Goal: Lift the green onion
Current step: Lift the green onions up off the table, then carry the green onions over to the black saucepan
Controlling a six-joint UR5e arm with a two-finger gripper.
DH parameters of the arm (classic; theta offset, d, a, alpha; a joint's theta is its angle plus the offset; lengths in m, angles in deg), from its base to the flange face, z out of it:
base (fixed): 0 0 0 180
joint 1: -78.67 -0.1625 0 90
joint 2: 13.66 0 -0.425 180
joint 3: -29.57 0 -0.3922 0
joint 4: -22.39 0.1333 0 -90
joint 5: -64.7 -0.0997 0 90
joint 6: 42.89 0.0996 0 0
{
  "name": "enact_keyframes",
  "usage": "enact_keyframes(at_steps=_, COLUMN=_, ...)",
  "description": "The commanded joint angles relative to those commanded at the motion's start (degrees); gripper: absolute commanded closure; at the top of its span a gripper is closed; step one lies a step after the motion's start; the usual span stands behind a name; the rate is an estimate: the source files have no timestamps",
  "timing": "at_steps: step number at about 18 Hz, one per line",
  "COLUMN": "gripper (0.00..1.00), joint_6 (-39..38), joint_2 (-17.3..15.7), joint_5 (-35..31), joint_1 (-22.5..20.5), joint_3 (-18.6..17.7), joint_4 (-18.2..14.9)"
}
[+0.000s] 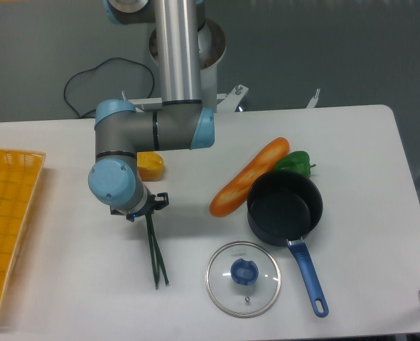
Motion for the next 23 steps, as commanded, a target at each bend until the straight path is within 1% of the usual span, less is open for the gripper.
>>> enact_keyframes(at_steps=3, gripper=0.76, joint_6=0.2, joint_2=0.3, joint_5=-0.1, joint_1=0.0, joint_3=2.5, joint_4=-4.4)
enact_keyframes(at_steps=5, gripper=0.76, joint_6=0.4, joint_2=0.1, joint_5=-0.1, joint_1=0.0, joint_3=3.6, joint_4=-5.5)
enact_keyframes(at_steps=7, gripper=0.76, joint_6=2.4, joint_2=-0.6, joint_5=-0.1, joint_1=-0.1, joint_3=4.0, joint_4=-5.5)
enact_keyframes(at_steps=10, gripper=0.76, joint_6=6.6, joint_2=-1.4, joint_5=-0.2, joint_1=-0.3, joint_3=5.5, joint_4=-5.5)
enact_keyframes(at_steps=12, gripper=0.76, joint_6=10.4, joint_2=-1.2, joint_5=-0.2, joint_1=-0.7, joint_3=6.8, joint_4=-5.5)
enact_keyframes(at_steps=14, gripper=0.76, joint_6=15.5, joint_2=-1.8, joint_5=-0.2, joint_1=-1.9, joint_3=7.6, joint_4=-5.5)
enact_keyframes(at_steps=15, gripper=0.76, joint_6=17.5, joint_2=-2.7, joint_5=-0.2, joint_1=-2.3, joint_3=7.8, joint_4=-5.5)
enact_keyframes(at_steps=19, gripper=0.76, joint_6=29.9, joint_2=-6.9, joint_5=-0.1, joint_1=-6.4, joint_3=7.9, joint_4=-5.1)
enact_keyframes(at_steps=23, gripper=0.76, joint_6=37.5, joint_2=-7.9, joint_5=0.0, joint_1=-10.3, joint_3=8.4, joint_4=-5.1)
